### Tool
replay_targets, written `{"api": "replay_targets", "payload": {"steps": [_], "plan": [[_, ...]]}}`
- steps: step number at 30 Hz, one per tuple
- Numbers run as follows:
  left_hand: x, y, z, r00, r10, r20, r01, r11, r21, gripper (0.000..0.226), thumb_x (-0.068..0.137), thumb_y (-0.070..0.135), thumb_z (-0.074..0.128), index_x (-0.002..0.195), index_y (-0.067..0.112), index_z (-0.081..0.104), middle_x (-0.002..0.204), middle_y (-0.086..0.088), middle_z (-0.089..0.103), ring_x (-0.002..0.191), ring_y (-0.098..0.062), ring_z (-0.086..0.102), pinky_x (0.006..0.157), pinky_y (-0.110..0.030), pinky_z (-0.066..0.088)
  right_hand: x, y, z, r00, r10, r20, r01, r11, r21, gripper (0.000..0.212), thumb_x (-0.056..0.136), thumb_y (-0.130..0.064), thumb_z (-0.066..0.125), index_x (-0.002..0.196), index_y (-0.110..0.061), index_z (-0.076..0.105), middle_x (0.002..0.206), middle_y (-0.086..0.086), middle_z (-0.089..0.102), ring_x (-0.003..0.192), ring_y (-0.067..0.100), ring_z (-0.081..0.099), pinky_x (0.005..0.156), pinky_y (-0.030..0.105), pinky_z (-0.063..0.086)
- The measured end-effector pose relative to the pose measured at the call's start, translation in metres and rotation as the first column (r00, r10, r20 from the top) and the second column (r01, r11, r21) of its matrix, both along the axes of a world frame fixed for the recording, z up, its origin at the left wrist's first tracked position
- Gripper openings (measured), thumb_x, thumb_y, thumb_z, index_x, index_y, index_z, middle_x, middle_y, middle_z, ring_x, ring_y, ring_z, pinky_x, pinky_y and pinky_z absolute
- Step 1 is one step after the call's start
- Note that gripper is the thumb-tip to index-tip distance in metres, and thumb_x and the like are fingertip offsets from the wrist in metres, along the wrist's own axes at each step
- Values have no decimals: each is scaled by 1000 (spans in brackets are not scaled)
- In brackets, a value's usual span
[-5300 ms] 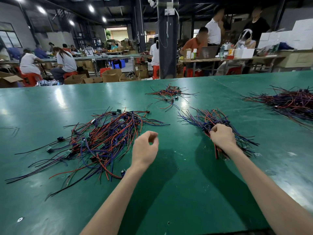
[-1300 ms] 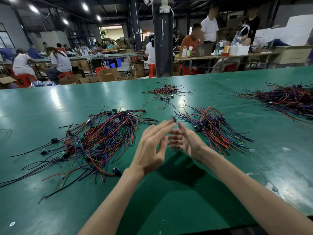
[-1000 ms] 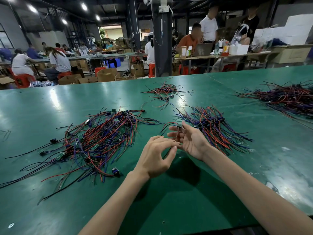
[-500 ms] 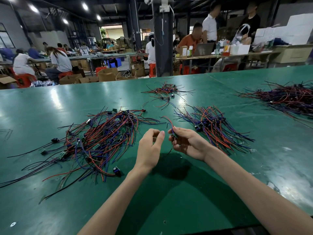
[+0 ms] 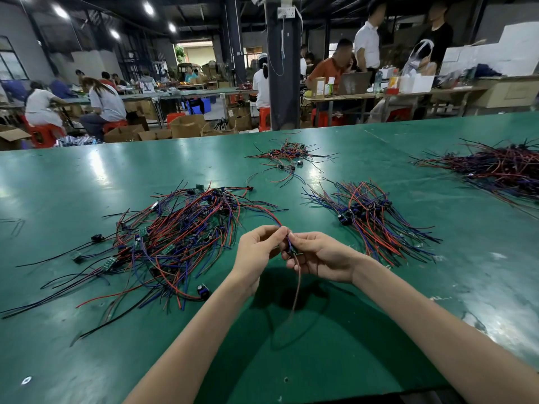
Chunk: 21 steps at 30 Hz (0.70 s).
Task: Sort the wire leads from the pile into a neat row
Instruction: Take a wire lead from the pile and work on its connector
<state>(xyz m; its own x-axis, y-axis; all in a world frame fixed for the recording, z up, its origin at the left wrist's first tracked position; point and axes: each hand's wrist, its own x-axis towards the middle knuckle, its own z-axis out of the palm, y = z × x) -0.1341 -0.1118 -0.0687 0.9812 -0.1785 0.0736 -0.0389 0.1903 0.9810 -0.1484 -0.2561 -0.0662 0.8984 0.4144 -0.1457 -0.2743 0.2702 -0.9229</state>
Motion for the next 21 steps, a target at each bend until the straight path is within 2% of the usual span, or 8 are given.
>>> {"api": "replay_targets", "payload": {"steps": [3,7,11,15,21], "plan": [[1,0,1,999,20,-33,-22,999,-44,6,87,5,63,82,3,64,74,-9,63,59,-12,54,63,-24,49,1,1,0,1000,3,-15,-3,1000,-8,25,95,-26,47,95,-6,62,74,6,67,53,11,63,48,18,51],[1,0,1,998,40,-39,-42,998,-54,8,87,7,64,79,6,64,64,-3,63,58,-15,53,68,-30,48,2,1,2,999,3,-48,-2,1000,17,25,85,-33,55,94,-10,62,76,5,68,54,10,61,48,18,49],[0,1,1,997,66,-32,-67,997,-28,5,86,8,66,81,10,65,74,-4,66,70,-17,59,80,-34,48,3,0,0,997,-75,-22,76,997,17,23,80,-24,61,96,-7,65,76,5,68,51,11,60,47,17,49],[3,3,1,990,138,-39,-137,990,34,7,86,9,67,81,14,64,75,0,64,67,-8,55,67,-20,45,6,-1,-1,977,-213,5,213,977,-10,8,89,-13,58,89,-7,64,72,6,67,48,13,61,46,20,52],[3,5,7,988,111,-109,-117,992,-45,16,87,2,61,77,13,60,69,1,65,59,-8,52,64,-22,45,10,-1,-1,923,-385,12,384,923,11,16,96,-13,52,82,-9,57,64,4,66,53,16,64,49,23,53]]}}
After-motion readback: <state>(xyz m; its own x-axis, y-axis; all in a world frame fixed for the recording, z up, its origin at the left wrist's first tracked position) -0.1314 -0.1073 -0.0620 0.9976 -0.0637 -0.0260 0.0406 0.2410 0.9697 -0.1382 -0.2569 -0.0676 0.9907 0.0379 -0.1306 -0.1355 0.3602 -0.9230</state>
